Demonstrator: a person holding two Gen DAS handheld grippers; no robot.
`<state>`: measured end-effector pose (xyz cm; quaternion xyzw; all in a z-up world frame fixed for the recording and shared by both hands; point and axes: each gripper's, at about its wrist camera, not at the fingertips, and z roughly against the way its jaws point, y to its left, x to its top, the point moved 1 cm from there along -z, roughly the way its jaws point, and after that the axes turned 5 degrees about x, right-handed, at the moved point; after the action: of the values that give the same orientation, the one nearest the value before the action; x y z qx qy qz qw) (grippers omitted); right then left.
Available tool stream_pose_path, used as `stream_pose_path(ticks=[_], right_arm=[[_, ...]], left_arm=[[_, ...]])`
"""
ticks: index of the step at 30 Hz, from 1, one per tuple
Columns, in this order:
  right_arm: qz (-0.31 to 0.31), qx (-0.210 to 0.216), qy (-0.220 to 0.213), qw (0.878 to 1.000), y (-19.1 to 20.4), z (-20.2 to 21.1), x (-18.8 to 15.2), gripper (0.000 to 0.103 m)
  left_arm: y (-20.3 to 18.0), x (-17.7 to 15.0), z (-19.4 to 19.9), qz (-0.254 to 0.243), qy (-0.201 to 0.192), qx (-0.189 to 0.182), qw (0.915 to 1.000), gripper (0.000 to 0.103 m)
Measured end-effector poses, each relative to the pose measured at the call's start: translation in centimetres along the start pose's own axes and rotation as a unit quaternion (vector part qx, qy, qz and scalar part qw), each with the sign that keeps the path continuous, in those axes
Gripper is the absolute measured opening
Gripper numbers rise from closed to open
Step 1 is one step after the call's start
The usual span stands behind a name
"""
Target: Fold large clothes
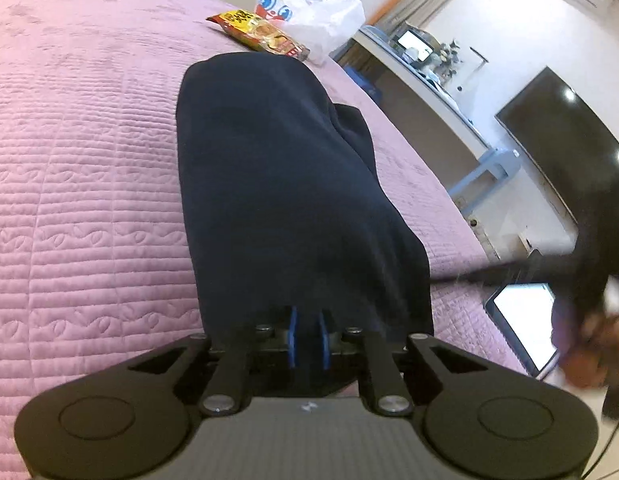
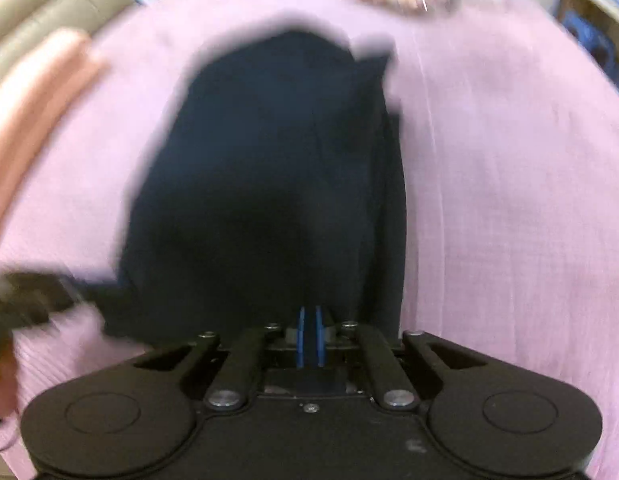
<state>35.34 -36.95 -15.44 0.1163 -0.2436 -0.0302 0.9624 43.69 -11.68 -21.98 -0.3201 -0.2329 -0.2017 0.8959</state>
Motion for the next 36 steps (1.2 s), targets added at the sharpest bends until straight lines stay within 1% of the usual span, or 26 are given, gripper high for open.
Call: stream_pose_path(ticks=[3,5,6,8,9,10,11,12,13,15,16,18,19,20,21,22,23,24,26,28,29,30,31,32,35,36], right_arm=[[0.06,0.036,-0.068,0.995,1.2,0.7,5.3,0.009],[0.1,0.071,-0.109,0.986,2.1,-0.8,9.2,0.009],[0.112,0.094,-0.116,0.982,2.5,-2.1,10.8,0.009],[0.113,0.142,-0.102,0.978,3.2,-5.6,14.1,0.01],[0.111,0.169,-0.087,0.976,3.5,-7.5,15.2,0.015],[0.119,0.194,-0.06,0.972,4.0,-9.9,16.4,0.014],[0.13,0.191,-0.037,0.972,4.6,-11.8,17.0,0.013],[0.146,0.172,-0.026,0.974,5.0,-13.5,17.3,0.0],[0.156,0.15,-0.021,0.976,5.3,-15.1,17.6,0.0],[0.126,0.129,-0.028,0.983,4.2,-16.4,18.1,0.0],[0.112,0.113,-0.04,0.986,3.0,-16.5,18.2,0.0],[0.106,0.053,-0.06,0.991,1.7,-16.2,17.8,0.0],[0.101,0.019,-0.063,0.993,0.9,-16.0,17.7,0.0],[0.092,-0.003,-0.063,0.994,0.2,-15.6,17.5,0.0],[0.083,-0.009,-0.067,0.994,-0.4,-15.0,17.2,0.0],[0.076,-0.009,-0.075,0.994,-0.7,-13.5,16.8,0.004],[0.074,-0.001,-0.087,0.993,-0.8,-11.5,16.1,0.016],[0.07,0.012,-0.095,0.993,-0.7,-9.9,15.7,0.021],[0.053,0.063,-0.1,0.992,-0.6,-7.0,13.7,0.025],[0.032,0.103,-0.076,0.991,0.0,-5.5,10.7,0.025],[0.035,0.103,-0.057,0.992,0.5,-5.4,9.1,0.024],[0.047,0.091,-0.039,0.994,1.0,-5.1,7.5,0.024],[0.062,0.064,-0.027,0.996,1.3,-5.4,5.5,0.024],[0.065,0.047,-0.023,0.997,1.0,-5.3,3.9,0.024],[0.039,0.015,0.003,0.999,-0.5,-4.8,0.1,0.02],[0.026,0.007,0.012,1.0,-1.1,-4.6,-1.1,0.015]], left_arm=[[-0.5,0.6,-0.9,-0.015,0.007,0.002,0.9999,0.015],[-1.1,0.7,-1.5,-0.024,0.008,0.004,0.9997,0.015],[-1.2,0.6,-1.6,-0.028,0.008,0.004,0.9996,0.015],[-1.2,0.5,-1.7,-0.035,0.007,0.002,0.9994,0.015],[-1.1,0.4,-1.8,-0.035,0.005,-0.001,0.9994,0.015],[-0.9,0.3,-1.8,-0.03,0.004,-0.005,0.9995,0.015],[-0.5,0.3,-1.8,-0.021,0.003,-0.011,0.9997,0.015],[-0.3,0.2,-1.7,-0.014,-0.001,-0.012,0.9998,0.015],[-0.1,0.2,-1.5,-0.007,-0.007,-0.012,0.9999,0.015],[0.2,0.3,-1.3,0.0,-0.01,-0.018,0.9998,0.015],[0.3,0.3,-1.4,0.001,-0.008,-0.021,0.9997,0.015],[0.2,0.3,-1.4,-0.001,-0.006,-0.025,0.9997,0.015],[0.0,0.4,-1.3,-0.004,-0.005,-0.025,0.9997,0.016],[-0.1,0.5,-1.1,-0.009,-0.003,-0.026,0.9996,0.016],[-0.1,0.7,-0.8,-0.014,-0.002,-0.028,0.9995,0.016],[-0.2,0.9,-0.4,-0.02,-0.003,-0.03,0.9993,0.016],[-0.4,1.2,0.3,-0.027,-0.011,-0.034,0.999,0.016],[-0.6,1.4,0.6,-0.031,-0.018,-0.037,0.9987,0.017],[-0.8,1.8,0.9,-0.035,-0.015,-0.042,0.9984,0.017],[-1.1,1.7,-0.1,-0.049,0.003,-0.03,0.9983,0.017],[-1.3,1.3,-0.8,-0.062,0.017,-0.02,0.9977,0.016],[-1.3,0.8,-1.3,-0.073,0.019,-0.014,0.997,0.017],[-1.3,0.5,-1.4,-0.075,0.019,-0.013,0.9969,0.018],[-1.1,0.5,-1.4,-0.068,0.022,-0.017,0.9973,0.018],[-0.7,0.3,-1.0,-0.047,0.024,-0.024,0.9983,0.018],[-0.7,0.2,-0.7,-0.046,0.023,-0.023,0.9984,0.019]])
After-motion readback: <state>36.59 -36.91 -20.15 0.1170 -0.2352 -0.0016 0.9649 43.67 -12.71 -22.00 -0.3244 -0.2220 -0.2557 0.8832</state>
